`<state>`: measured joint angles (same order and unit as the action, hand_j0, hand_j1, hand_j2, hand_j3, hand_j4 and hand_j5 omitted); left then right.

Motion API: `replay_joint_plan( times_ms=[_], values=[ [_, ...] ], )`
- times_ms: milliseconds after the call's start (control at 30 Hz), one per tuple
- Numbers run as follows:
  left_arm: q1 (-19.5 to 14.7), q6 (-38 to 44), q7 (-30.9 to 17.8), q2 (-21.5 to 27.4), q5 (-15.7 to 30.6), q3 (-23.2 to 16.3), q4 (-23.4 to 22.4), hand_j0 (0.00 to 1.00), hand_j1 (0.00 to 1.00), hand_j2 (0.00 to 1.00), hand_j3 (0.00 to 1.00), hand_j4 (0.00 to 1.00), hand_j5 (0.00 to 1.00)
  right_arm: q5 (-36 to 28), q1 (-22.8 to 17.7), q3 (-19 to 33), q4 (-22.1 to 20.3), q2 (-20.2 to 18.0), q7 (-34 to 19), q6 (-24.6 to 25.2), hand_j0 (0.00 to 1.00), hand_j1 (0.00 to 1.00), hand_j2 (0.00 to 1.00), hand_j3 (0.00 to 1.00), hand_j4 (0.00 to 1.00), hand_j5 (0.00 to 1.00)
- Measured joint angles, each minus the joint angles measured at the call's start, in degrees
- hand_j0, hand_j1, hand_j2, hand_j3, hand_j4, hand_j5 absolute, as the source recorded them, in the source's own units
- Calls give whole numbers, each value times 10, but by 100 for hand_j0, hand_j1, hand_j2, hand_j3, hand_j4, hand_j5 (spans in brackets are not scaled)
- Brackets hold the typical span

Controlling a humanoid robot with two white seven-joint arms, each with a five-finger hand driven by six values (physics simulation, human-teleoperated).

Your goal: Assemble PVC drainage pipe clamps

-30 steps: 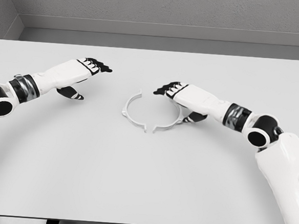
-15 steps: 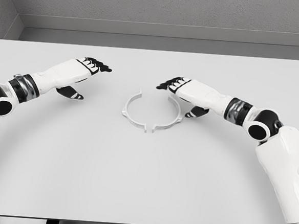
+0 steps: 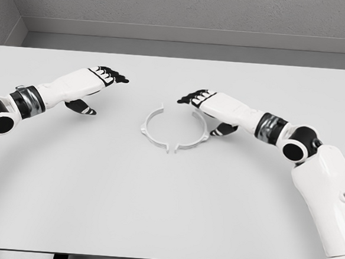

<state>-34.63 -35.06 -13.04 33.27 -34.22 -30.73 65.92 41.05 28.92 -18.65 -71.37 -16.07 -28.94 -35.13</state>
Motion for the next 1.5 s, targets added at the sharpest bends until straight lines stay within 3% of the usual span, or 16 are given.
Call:
replay_joint_plan(
  times_ms=[1500],
  values=[
    [0,0,0,2,0,3,0,100,100,100,100,100,100,12,20,-28,-1,42,-1,0,100,100,100,100,100,100]
  ],
)
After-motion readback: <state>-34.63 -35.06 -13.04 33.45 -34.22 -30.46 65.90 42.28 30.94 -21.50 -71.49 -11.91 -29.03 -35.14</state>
